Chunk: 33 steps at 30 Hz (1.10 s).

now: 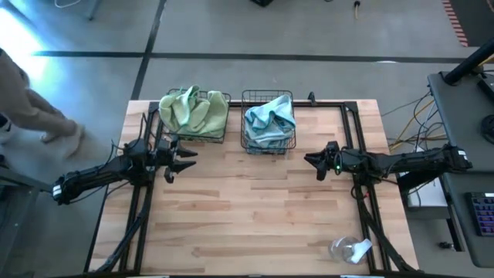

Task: Sort microfiber towel by color & place in baskets
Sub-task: Return to Home Position

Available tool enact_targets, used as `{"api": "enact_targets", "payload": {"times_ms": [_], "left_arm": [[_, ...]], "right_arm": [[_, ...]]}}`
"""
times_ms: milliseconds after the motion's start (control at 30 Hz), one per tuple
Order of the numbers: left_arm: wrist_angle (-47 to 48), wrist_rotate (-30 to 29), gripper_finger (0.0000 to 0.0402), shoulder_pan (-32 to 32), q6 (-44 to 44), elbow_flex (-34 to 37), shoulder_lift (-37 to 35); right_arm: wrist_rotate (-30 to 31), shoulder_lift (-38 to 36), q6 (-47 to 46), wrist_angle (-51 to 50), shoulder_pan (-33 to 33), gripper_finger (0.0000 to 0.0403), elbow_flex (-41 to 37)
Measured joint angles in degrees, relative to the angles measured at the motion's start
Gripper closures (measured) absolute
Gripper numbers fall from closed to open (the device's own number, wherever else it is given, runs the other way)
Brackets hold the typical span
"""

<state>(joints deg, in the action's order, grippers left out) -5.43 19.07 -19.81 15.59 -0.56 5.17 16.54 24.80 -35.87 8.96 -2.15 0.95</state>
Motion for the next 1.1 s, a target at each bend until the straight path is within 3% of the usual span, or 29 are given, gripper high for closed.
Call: {"api": "enact_targets", "payload": {"times_ms": [867, 1100], "left_arm": [[-0.2, 0.0, 0.0242, 0.0, 0.1, -3.4, 0.3], [-0.1, 0.0, 0.0242, 0.0, 0.2, -3.5, 0.4]], "right_arm": [[0.0, -0.1, 0.9, 0.0, 0.0, 0.0321, 0.0], [-0.1, -6.4, 4.6, -5.6, 0.0, 0.0321, 0.0]]}}
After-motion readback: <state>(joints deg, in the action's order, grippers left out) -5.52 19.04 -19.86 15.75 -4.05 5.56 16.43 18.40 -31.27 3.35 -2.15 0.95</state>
